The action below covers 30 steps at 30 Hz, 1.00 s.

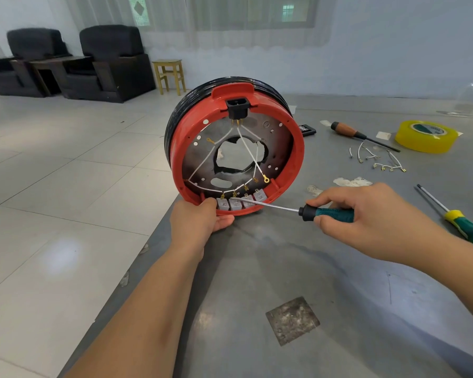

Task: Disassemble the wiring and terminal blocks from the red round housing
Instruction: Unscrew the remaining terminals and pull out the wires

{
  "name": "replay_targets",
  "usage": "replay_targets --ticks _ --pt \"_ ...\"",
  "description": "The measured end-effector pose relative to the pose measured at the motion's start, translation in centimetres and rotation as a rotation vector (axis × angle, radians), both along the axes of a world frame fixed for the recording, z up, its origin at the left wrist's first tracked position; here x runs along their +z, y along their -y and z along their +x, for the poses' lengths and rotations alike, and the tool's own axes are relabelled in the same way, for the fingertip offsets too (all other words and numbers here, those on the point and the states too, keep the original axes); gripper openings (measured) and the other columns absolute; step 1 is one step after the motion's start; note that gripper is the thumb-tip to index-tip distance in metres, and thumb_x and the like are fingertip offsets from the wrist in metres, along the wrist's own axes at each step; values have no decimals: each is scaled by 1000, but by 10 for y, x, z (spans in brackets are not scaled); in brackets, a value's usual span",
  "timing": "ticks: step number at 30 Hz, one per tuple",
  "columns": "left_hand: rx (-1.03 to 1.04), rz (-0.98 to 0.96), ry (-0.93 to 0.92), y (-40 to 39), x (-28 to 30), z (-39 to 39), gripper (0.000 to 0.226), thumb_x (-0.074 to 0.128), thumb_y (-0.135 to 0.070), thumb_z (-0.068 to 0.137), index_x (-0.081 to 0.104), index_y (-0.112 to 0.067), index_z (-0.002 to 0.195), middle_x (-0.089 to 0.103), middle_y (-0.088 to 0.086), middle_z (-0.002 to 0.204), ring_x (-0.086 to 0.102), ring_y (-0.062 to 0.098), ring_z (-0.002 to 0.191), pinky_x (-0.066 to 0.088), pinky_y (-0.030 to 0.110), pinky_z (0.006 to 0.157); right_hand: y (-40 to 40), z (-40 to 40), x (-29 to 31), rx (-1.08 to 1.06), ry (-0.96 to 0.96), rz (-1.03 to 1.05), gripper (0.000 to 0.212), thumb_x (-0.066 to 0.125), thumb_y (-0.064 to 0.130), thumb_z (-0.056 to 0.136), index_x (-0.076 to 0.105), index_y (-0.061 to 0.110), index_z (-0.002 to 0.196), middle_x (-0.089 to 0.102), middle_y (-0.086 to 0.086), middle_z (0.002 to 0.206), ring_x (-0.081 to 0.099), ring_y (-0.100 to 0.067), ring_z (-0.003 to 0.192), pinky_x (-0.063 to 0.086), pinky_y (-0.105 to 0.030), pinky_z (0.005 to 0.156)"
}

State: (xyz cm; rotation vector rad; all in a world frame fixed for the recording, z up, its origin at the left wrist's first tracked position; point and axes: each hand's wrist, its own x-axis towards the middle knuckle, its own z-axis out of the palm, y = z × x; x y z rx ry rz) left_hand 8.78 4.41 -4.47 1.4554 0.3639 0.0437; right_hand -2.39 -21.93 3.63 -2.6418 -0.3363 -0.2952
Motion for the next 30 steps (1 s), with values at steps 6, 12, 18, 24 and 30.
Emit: replay_targets --ticks 6,12,18,24,30 --pt "10 26 -4 1 1 0 17 58 -8 99 61 -25 97 77 -9 69 79 26 64 60 24 52 -3 5 12 25 -63 3 21 64 41 81 75 42 100 66 19 66 59 -1 68 42 -13 57" --pt "12 31 -15 1 3 -2 16 58 -8 99 61 -24 94 76 -8 66 79 26 64 60 24 52 -6 14 26 17 -115 -9 17 67 39 81 74 44 96 68 26 70 60 -1 65 44 -14 59" --pt "9 22 -24 1 6 -4 12 57 -6 99 62 -16 95 77 -1 66 78 26 62 59 22 50 -13 11 21 -7 -84 -24 21 66 41 81 76 41 100 68 18 68 62 -3 66 51 -21 62" --pt "25 9 -45 2 6 -3 8 60 -7 99 62 -15 97 76 0 64 77 25 59 56 21 47 -20 -11 -20 -56 39 -9 28 65 36 87 73 37 113 61 25 66 58 1 66 39 -15 51" --pt "29 -16 -78 1 6 0 7 59 -8 100 60 -15 98 76 2 64 78 26 61 58 23 48 -27 -25 -51 -66 125 50 31 69 30 89 73 30 120 65 21 75 51 -2 50 39 -14 55"
